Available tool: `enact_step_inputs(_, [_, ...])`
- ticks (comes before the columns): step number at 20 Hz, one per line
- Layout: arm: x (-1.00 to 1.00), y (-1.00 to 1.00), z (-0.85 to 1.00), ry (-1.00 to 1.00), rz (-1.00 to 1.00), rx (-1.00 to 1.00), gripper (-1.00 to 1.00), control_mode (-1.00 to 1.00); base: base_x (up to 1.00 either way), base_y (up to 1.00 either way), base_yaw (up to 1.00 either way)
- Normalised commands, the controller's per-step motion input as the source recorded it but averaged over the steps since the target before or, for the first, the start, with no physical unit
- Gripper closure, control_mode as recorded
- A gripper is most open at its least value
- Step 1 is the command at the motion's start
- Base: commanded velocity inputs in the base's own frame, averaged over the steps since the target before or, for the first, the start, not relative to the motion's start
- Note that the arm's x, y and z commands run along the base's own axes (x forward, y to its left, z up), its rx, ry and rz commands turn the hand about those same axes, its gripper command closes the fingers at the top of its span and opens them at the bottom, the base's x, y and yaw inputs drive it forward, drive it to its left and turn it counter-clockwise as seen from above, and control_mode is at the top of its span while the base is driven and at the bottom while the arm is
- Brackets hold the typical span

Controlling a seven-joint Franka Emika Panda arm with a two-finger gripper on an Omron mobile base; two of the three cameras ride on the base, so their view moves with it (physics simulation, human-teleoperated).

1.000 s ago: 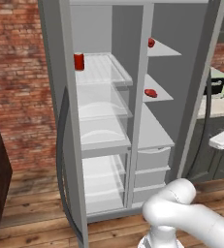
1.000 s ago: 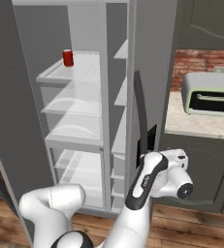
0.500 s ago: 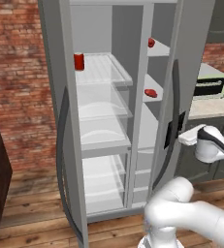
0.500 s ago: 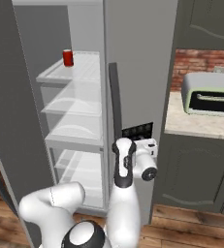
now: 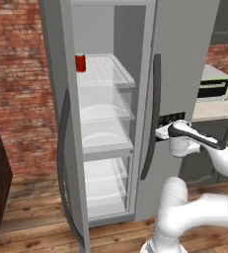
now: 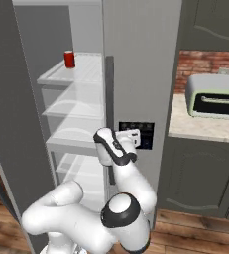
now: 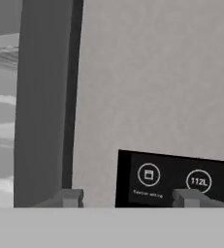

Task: There's a steak in the fridge that needs to be moved to the freezer for freezing. Pick up the steak from the fridge, place it on any shelf in the freezer, and close the fridge and freezer doors when done.

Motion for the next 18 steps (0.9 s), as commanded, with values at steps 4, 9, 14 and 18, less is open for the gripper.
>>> enact_step_inputs(4, [0.70,0.54,0.00,0.03,0.00,0.00,-1.00,-1.00,0.00,0.00,0.00])
enact_step_inputs(9, [0.78,0.17,0.00,0.07,0.00,0.00,-1.00,-1.00,0.00,0.00,0.00])
enact_step_inputs(14, [0.41,-0.01,0.07,0.05,0.00,0.00,-1.00,-1.00,0.00,0.00,0.00])
enact_step_inputs(18, [-0.10,-0.13,0.32,0.00,0.00,0.00,-1.00,-1.00,0.00,0.00,0.00])
